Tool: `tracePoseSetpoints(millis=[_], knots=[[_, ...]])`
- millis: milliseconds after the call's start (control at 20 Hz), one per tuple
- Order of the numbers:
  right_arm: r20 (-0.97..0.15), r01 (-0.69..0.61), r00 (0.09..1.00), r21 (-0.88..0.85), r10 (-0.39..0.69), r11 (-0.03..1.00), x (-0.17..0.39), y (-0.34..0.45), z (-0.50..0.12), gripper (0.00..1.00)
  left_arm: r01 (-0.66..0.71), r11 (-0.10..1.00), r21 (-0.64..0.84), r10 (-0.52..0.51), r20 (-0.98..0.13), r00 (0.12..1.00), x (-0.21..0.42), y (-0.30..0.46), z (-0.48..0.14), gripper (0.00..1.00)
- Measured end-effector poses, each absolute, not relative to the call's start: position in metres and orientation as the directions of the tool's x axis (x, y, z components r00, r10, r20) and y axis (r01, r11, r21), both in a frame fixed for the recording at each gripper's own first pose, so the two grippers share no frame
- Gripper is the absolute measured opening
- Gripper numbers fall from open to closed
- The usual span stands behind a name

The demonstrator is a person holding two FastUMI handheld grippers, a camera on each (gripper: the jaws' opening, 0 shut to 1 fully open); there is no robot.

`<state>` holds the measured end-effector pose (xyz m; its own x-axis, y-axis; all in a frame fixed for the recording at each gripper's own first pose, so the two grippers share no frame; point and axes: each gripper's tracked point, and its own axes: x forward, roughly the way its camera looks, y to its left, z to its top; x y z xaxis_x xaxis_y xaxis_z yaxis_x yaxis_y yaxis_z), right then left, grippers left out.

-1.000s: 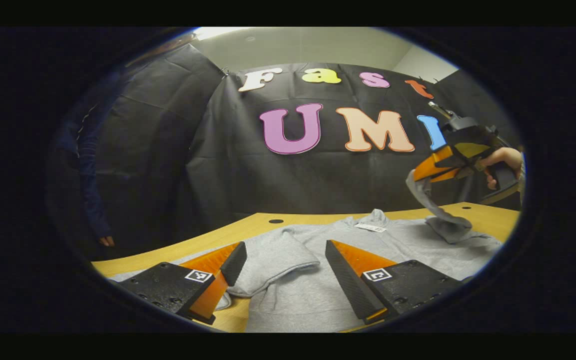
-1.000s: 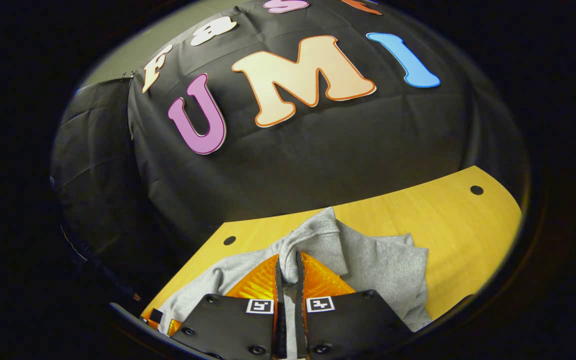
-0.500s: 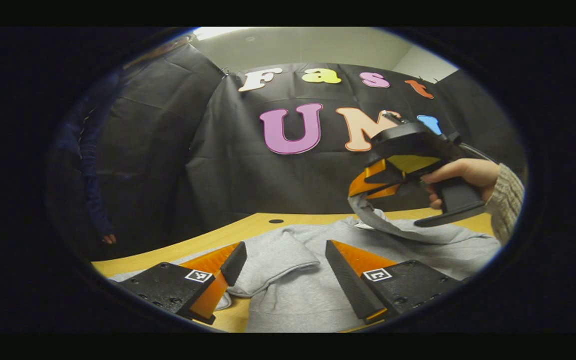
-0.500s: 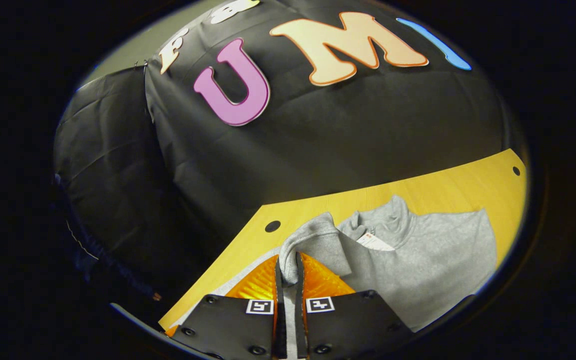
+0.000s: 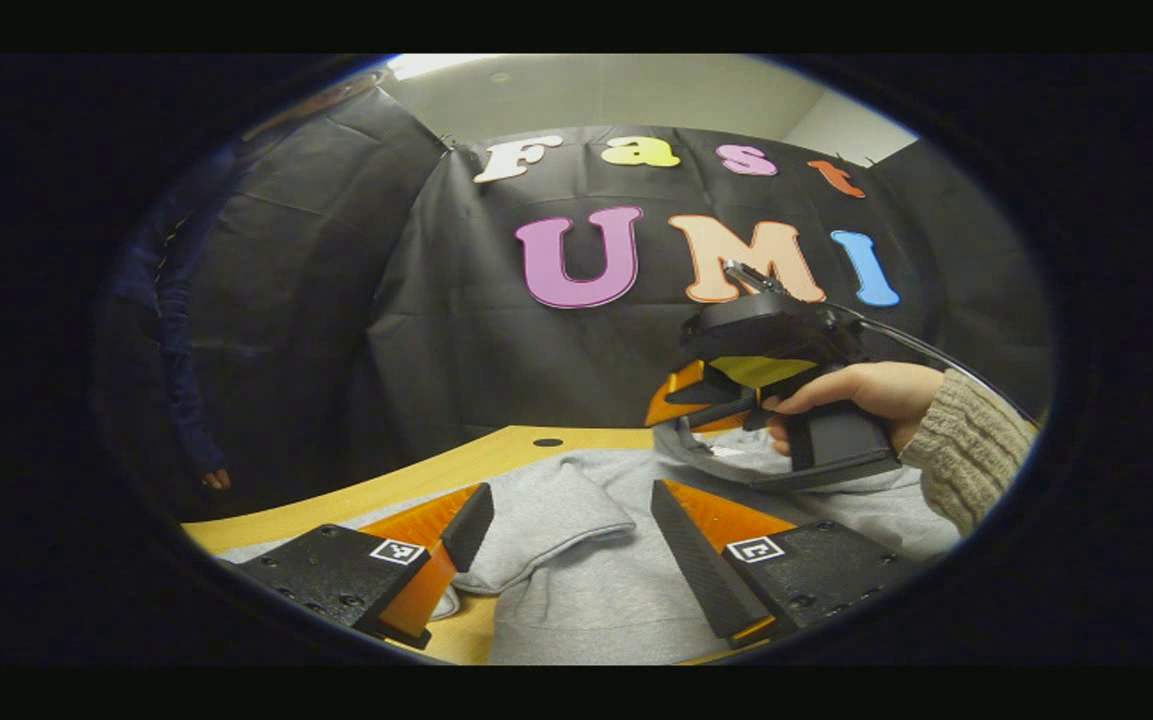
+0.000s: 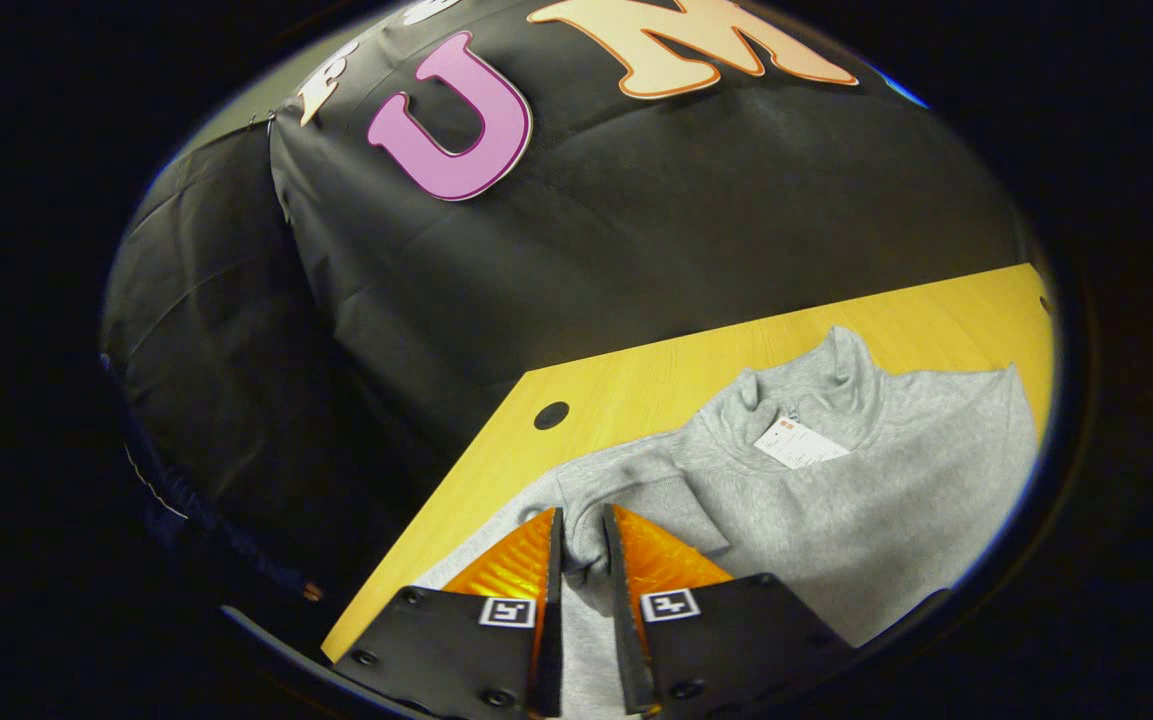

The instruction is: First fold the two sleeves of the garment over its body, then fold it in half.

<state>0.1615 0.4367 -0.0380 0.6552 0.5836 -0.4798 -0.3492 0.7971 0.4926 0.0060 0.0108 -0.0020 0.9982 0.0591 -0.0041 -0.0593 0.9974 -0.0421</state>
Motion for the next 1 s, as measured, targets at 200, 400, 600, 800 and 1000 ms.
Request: tracePoseSetpoints(millis=[200, 400, 600, 800, 1000], knots=[[-0.483, -0.379, 0.644, 0.472, 0.593, 0.796, 0.158, 0.440, -0.043, 0.97, -0.059, 0.997, -0.043, 0.059, -0.003, 0.998, 0.006, 0.011, -0.002, 0.94], [-0.477, -0.399, 0.655, 0.442, 0.587, 0.804, 0.153, 0.418, -0.028, 0.97, -0.067, 0.997, -0.041, 0.067, -0.005, 0.998, 0.006, 0.012, -0.001, 0.93], [-0.437, -0.412, 0.715, 0.366, 0.545, 0.834, 0.143, 0.358, -0.003, 0.97, -0.078, 0.996, -0.042, 0.078, -0.002, 0.997, 0.005, 0.015, -0.001, 0.93], [-0.357, -0.398, 0.794, 0.307, 0.492, 0.865, 0.121, 0.280, 0.029, 0.97, -0.083, 0.996, -0.024, 0.082, -0.022, 0.996, 0.002, 0.018, -0.005, 0.93], [-0.326, -0.392, 0.830, 0.237, 0.453, 0.889, 0.079, 0.214, 0.037, 0.97, -0.085, 0.996, 0.002, 0.085, -0.068, 0.994, -0.005, 0.032, -0.006, 0.94]])
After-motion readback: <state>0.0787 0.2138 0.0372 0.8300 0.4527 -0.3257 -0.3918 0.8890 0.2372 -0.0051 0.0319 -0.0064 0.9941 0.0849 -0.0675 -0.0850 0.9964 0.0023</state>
